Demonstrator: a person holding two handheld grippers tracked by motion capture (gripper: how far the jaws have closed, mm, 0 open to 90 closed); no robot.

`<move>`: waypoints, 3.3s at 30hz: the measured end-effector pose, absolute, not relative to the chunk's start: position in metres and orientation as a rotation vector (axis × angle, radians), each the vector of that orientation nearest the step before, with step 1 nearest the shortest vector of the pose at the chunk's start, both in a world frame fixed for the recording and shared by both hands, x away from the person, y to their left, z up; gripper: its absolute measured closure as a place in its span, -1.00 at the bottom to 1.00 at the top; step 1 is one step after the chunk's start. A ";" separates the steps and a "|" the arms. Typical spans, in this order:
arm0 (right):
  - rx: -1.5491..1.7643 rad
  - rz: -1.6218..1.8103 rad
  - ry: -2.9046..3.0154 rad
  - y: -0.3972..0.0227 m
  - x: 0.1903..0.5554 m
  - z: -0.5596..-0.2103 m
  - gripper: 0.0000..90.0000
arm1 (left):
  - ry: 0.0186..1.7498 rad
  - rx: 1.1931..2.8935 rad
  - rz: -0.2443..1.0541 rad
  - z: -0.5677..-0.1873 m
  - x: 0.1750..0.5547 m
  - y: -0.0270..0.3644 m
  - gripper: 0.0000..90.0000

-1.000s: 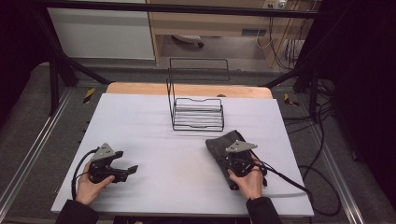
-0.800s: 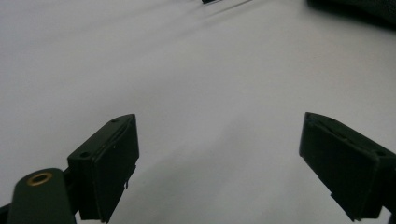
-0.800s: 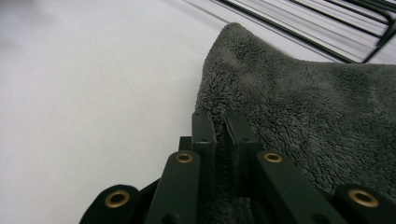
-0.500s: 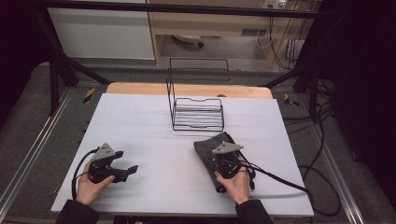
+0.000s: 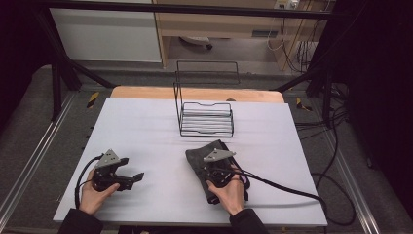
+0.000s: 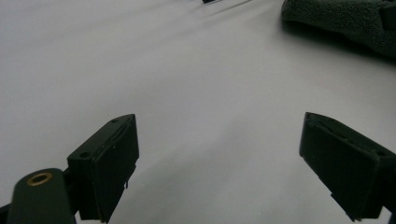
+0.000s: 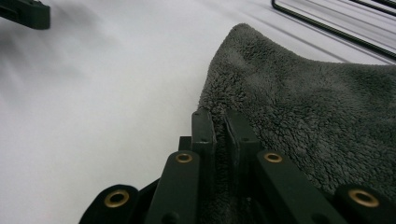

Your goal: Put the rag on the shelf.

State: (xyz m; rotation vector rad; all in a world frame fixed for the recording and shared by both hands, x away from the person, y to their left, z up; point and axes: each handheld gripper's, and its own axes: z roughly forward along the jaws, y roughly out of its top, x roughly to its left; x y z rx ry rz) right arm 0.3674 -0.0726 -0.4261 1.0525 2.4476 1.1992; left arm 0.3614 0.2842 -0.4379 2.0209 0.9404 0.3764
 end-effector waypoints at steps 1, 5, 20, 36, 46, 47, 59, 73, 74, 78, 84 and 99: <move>1.046 1.204 2.455 -0.066 0.367 -0.426 0.86 | 0.941 2.021 0.376 -0.438 0.361 0.284 -0.73; 1.044 1.208 2.464 -0.055 0.368 -0.426 0.86 | 0.939 2.022 0.377 -0.438 0.361 0.284 -0.73; 1.033 1.229 2.519 -0.033 0.370 -0.442 0.53 | 0.942 2.025 0.370 -0.438 0.362 0.284 -0.73; 1.115 1.159 2.380 -0.146 0.373 -0.424 0.11 | 0.951 2.027 0.359 -0.439 0.362 0.281 -0.74; 1.176 1.162 2.443 -0.169 0.365 -0.450 0.21 | 0.946 2.034 0.357 -0.439 0.361 0.279 -0.74; 1.195 1.178 2.447 -0.169 0.365 -0.452 0.21 | 0.948 2.032 0.356 -0.439 0.361 0.279 -0.74; 1.096 1.230 2.450 -0.166 0.352 -0.440 0.62 | 0.943 2.043 0.354 -0.439 0.361 0.277 -0.74; 1.135 1.214 2.363 -0.172 0.354 -0.430 0.98 | 0.946 2.042 0.350 -0.439 0.361 0.277 -0.73; 1.138 1.185 2.369 -0.172 0.355 -0.431 0.98 | 0.945 2.043 0.351 -0.439 0.361 0.277 -0.73; 1.140 1.214 2.382 -0.171 0.354 -0.432 0.90 | 0.945 2.041 0.349 -0.439 0.361 0.277 -0.73; 1.192 1.210 2.418 -0.173 0.356 -0.437 0.66 | 0.942 2.045 0.351 -0.439 0.361 0.276 -0.73; 1.220 1.299 2.387 -0.178 0.342 -0.426 0.93 | 0.945 2.043 0.350 -0.439 0.360 0.276 -0.73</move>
